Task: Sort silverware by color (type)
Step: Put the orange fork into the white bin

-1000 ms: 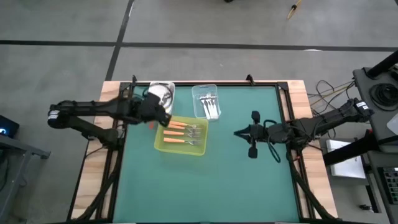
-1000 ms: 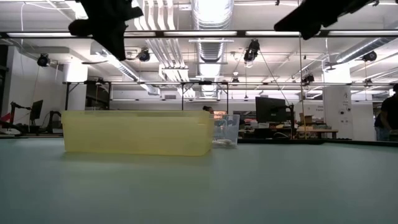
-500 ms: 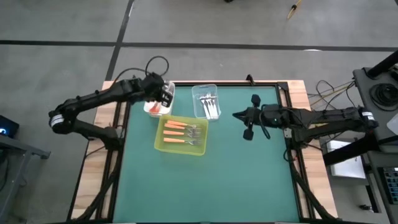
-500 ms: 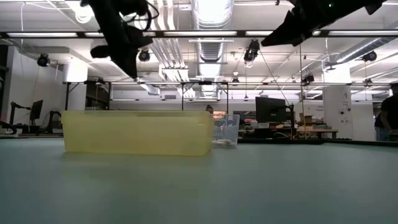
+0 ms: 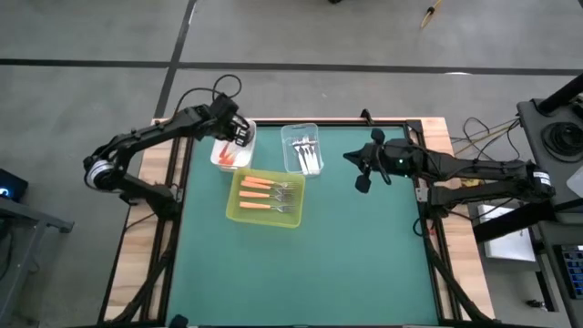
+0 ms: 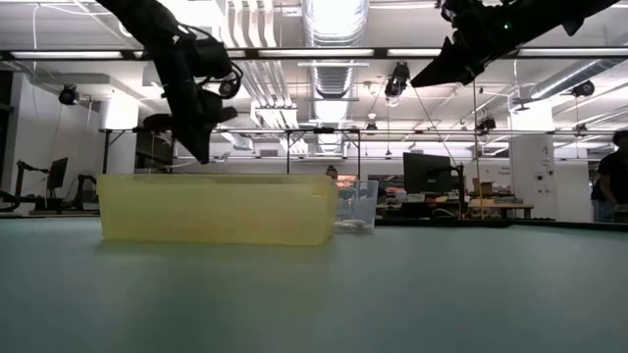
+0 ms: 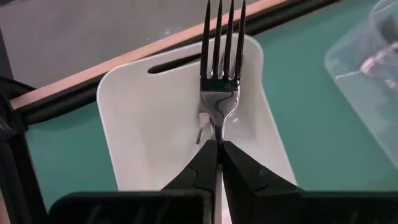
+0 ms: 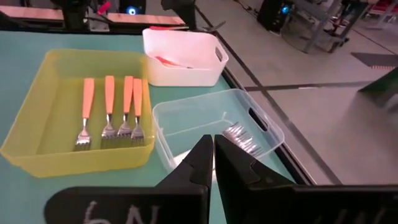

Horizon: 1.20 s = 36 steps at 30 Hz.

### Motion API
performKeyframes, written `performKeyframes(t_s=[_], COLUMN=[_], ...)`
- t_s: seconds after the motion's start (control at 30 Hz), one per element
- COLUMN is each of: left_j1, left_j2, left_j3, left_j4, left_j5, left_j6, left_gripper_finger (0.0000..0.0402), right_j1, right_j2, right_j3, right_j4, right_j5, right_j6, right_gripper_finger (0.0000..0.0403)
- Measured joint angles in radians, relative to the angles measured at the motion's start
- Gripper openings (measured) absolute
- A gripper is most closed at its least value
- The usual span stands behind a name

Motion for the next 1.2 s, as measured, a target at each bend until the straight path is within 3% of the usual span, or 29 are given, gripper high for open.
performKeyframes(t_s=[0.17, 0.37, 0.57, 1.2], left_j1=[-0.001, 0.013, 0.05, 0.083], left_j2=[0.031, 0.05, 0.108, 0.316], left_j3=[-0.002, -0.002, -0.004, 0.136], left_j4=[-0.009, 0.006, 0.006, -0.062], left_j5=[0.002, 0.003, 0.16, 0.167], left_j6=[0.051, 0.266, 0.359, 0.458], left_gripper_finger=[0.0, 0.0, 0.0, 0.0], right_j1=[-0.003, -0.01, -0.059, -0.112], right_j2=[0.0, 0.0, 0.0, 0.001], right_j3=[0.0, 0.0, 0.057, 0.139], right_j4=[-0.021, -0.007, -0.004, -0.043], right_j5=[0.0, -0.001, 0.0, 0.007], right_j6=[-0.001, -0.049, -0.019, 0.027], right_gripper_finger=[0.0008, 0.0008, 0.0008, 0.0008])
